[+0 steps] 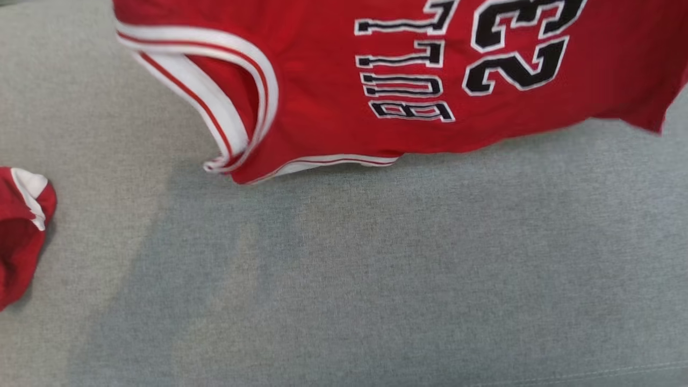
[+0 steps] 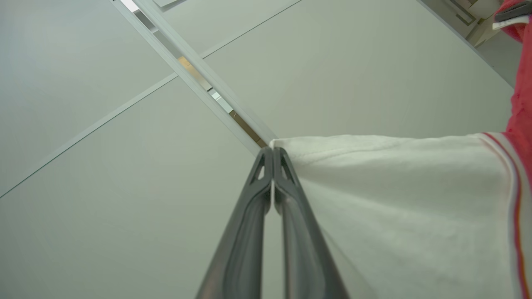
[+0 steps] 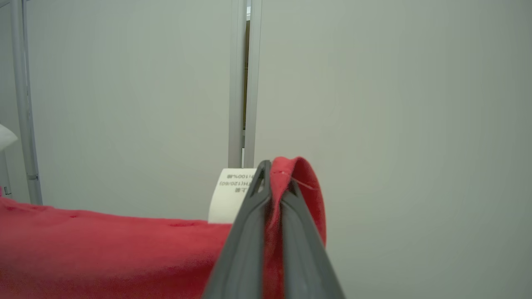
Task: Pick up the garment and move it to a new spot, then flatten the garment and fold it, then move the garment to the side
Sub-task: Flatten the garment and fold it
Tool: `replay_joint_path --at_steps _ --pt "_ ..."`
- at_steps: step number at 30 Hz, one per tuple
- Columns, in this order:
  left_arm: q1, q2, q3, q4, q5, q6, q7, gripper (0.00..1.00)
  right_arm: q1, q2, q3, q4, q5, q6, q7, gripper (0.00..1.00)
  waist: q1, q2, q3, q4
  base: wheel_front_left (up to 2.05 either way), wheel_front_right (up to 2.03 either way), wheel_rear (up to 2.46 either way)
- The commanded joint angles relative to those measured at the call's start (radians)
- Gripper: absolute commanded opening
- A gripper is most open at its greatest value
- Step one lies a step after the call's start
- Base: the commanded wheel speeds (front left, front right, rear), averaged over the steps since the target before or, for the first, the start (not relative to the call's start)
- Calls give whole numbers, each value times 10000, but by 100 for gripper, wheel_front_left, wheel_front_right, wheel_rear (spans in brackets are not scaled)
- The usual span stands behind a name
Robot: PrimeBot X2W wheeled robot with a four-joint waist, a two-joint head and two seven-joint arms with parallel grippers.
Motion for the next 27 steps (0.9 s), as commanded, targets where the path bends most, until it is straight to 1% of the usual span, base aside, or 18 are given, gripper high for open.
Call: replay_joint_path --at_steps 1,3,6,7,9,10,11,14,17,20,22,24,27 --pt "-781 -50 -240 559 45 32 -127 0 -634 80 210 344 32 -6 99 0 0 -1 1197 49 0 0 0" --pt "-1742 -222 -607 1427 153 32 -309 0 -1385 167 474 926 -144 -6 107 0 0 -1 1730 97 0 0 0" --pt "-3008 -504 -772 2703 472 42 -551 0 -2387 417 813 1870 -391 -6 -42 0 0 -1 2382 146 0 0 0" --pt "-3405 -663 -714 3166 580 142 -615 0 -2758 486 943 2239 -550 -6 -181 0 0 -1 2565 150 0 0 0" --pt "-4118 -947 -605 3656 930 376 -689 0 -3422 642 1172 2922 -795 -8 -519 0 0 -1 2805 108 0 0 0" --pt "-4437 -1059 -566 3598 1141 505 -693 0 -3717 700 1256 3218 -938 -8 -696 0 0 -1 2903 95 0 0 0" --pt "-4727 -1146 -432 3477 1331 732 -687 0 -4136 786 1445 3564 -1165 -6 -942 0 0 -1 3054 64 0 0 0" --pt "-5126 -1183 -245 2960 1845 1169 -670 0 -5045 983 1809 4202 -1539 -6 -1529 0 0 -1 3353 46 0 0 0" --pt "-5341 -1230 -120 2270 2208 1574 -671 0 -5852 1013 2091 4657 -1910 -8 -2013 0 0 -1 3688 116 0 0 0" --pt "-4935 -1207 -140 1699 2233 1701 -672 0 -6116 1079 2358 4911 -2049 -8 -2191 0 0 -1 3957 238 0 0 0" --pt "-4426 -1146 -209 1396 2135 1684 -671 0 -6096 1096 2604 5074 -2021 -6 -2256 0 0 -1 4121 352 0 0 0" --pt "-4060 -1127 -143 1074 2014 1769 -673 0 -5948 1100 2734 5143 -1923 -8 -2274 0 0 -1 4244 443 0 0 0" --pt "-3101 -1150 -54 526 1841 1808 -674 0 -5475 1109 2830 4969 -1793 -8 -2267 0 0 -1 4315 546 0 0 0"
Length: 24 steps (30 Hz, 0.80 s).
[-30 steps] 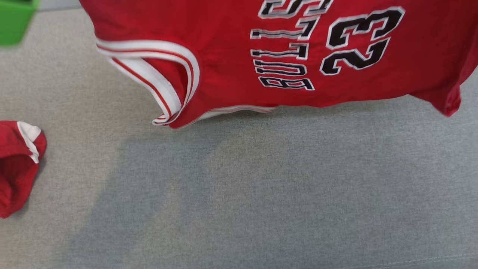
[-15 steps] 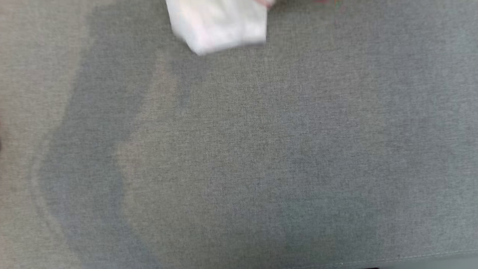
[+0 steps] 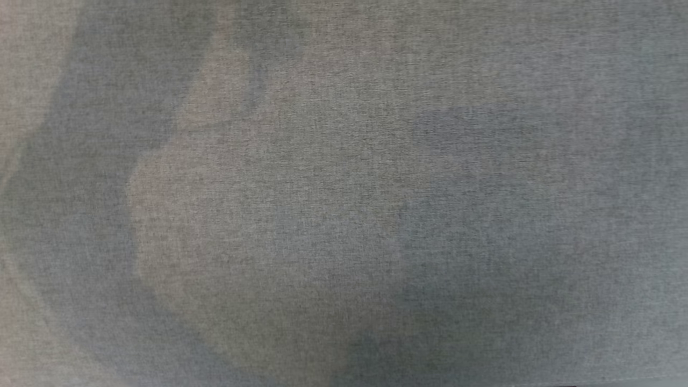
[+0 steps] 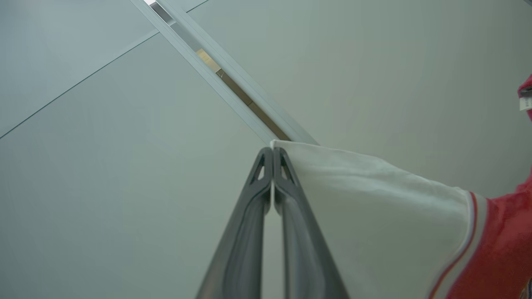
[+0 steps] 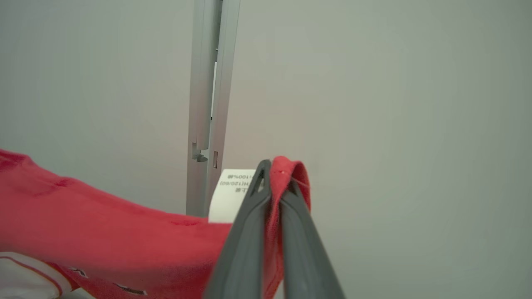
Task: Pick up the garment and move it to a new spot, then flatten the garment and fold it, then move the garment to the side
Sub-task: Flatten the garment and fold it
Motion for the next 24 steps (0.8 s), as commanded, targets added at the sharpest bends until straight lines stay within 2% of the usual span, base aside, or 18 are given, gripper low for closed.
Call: replay_joint_path --at_steps 1,7,11,13,17,24 --pt "554 48 98 -258 -99 37 11 0 392 -8 40 -125 167 -10 -34 0 -2 0 165 206 0 0 0" --pt "3187 383 610 -1691 -485 -16 10 0 2174 -7 -408 -1182 777 -10 -36 0 -2 0 -338 147 0 0 0" --pt "5734 493 1146 -2431 -918 64 10 0 4151 -199 -926 -2229 1181 -10 -31 0 -2 0 -1225 -3 0 0 0" --pt "7220 506 1303 -2636 -1056 -44 10 0 5389 -236 -1254 -2667 1418 -8 -32 0 -2 0 -1771 -82 0 0 0" --pt "9869 228 1847 -2891 -1324 -26 8 0 7642 -304 -1902 -3415 1744 -8 -34 0 -2 0 -2729 -235 0 0 0" --pt "13345 -449 2554 -2589 -1502 -745 8 0 10993 -112 -2803 -4267 1981 -10 -33 0 -2 0 -4158 -325 0 0 0"
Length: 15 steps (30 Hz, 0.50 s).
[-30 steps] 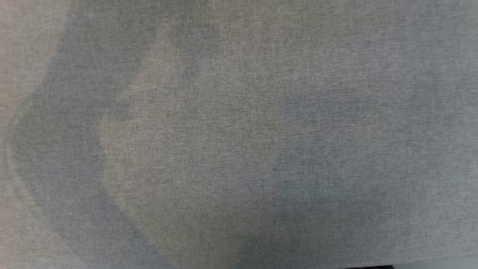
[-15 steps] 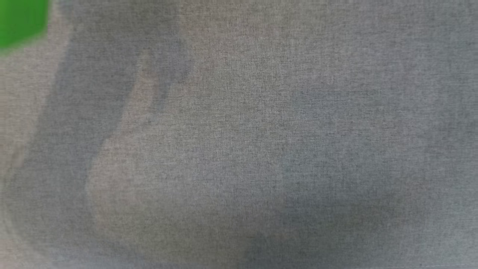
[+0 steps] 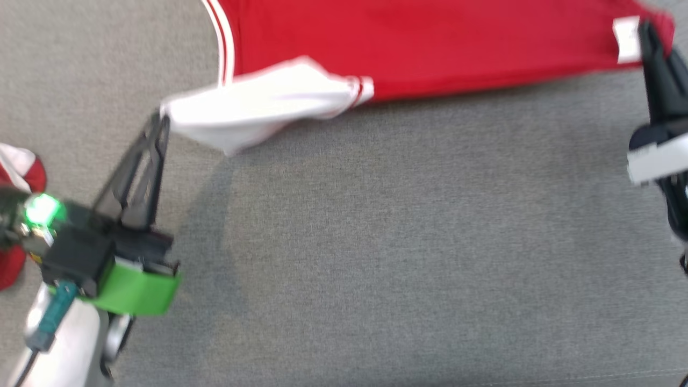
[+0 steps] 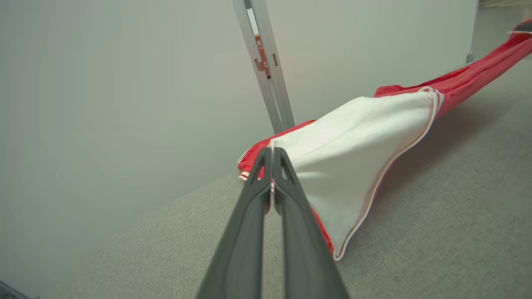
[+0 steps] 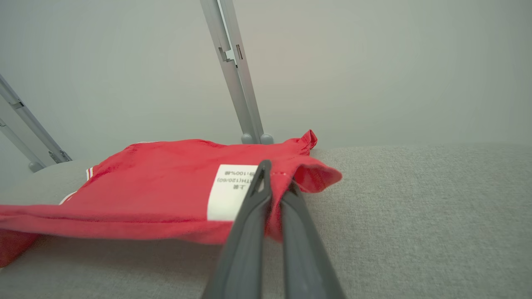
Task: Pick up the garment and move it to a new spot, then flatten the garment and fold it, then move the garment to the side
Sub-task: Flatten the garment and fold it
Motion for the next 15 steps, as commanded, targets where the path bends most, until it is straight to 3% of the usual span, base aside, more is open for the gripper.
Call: replay_joint_path --at_steps 1,7,15 --pt "623 -123 156 135 -69 -161 5 0 586 -13 -176 -187 52 -10 -23 0 1 0 -1460 -302 0 0 0" --pt "2439 -710 446 351 -71 -606 4 0 2586 79 -794 -617 -121 -11 -23 0 1 0 -2163 -360 0 0 0" --pt "4101 -1255 445 283 323 -858 4 0 4580 337 -1395 -911 -378 -11 -24 0 1 0 -2721 -459 0 0 0"
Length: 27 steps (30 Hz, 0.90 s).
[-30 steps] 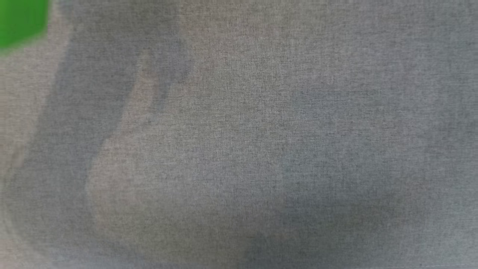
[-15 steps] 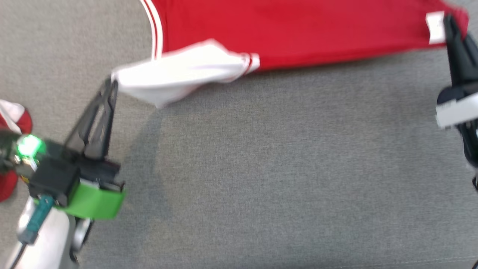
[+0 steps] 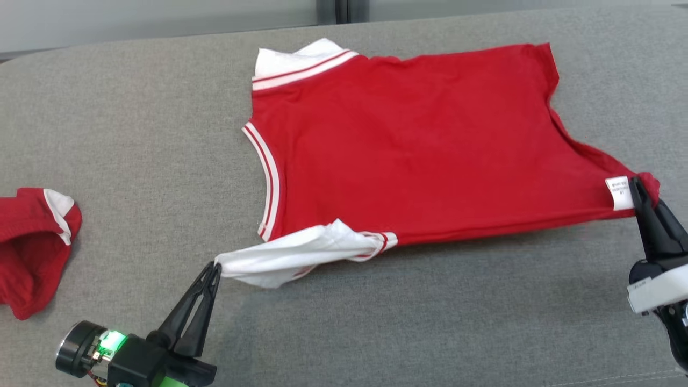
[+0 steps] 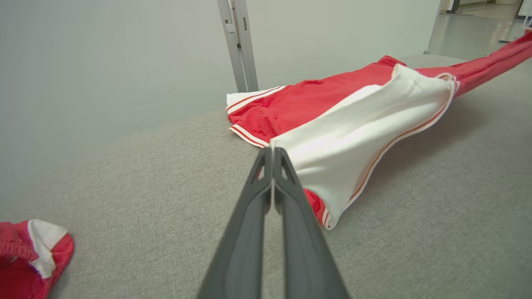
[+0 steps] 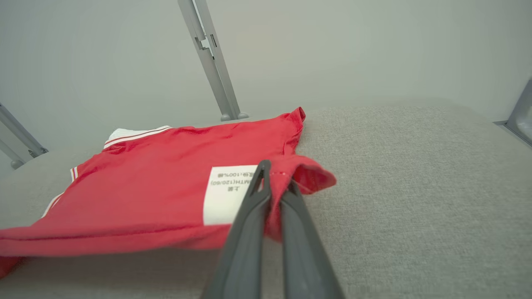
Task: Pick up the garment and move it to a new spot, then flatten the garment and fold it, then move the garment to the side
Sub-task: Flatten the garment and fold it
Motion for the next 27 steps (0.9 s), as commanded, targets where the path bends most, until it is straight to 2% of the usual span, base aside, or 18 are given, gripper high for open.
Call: replay_joint_path --at_steps 1,9,18,27 --pt "119 61 81 44 138 -24 1 0 201 -3 -81 -14 -97 -13 -24 0 1 0 -346 -113 0 0 0" --pt "-638 41 -219 869 388 -137 2 0 181 343 125 775 -60 -13 -24 0 1 0 -306 -116 0 0 0" --pt "-2467 -17 -962 2366 529 -162 2 0 -1480 425 952 2406 181 -13 -24 0 1 0 468 -104 0 0 0" --pt "-4628 174 -1553 3043 1257 -166 2 0 -2957 480 1122 3063 165 -13 -24 0 1 0 1257 -26 0 0 0"
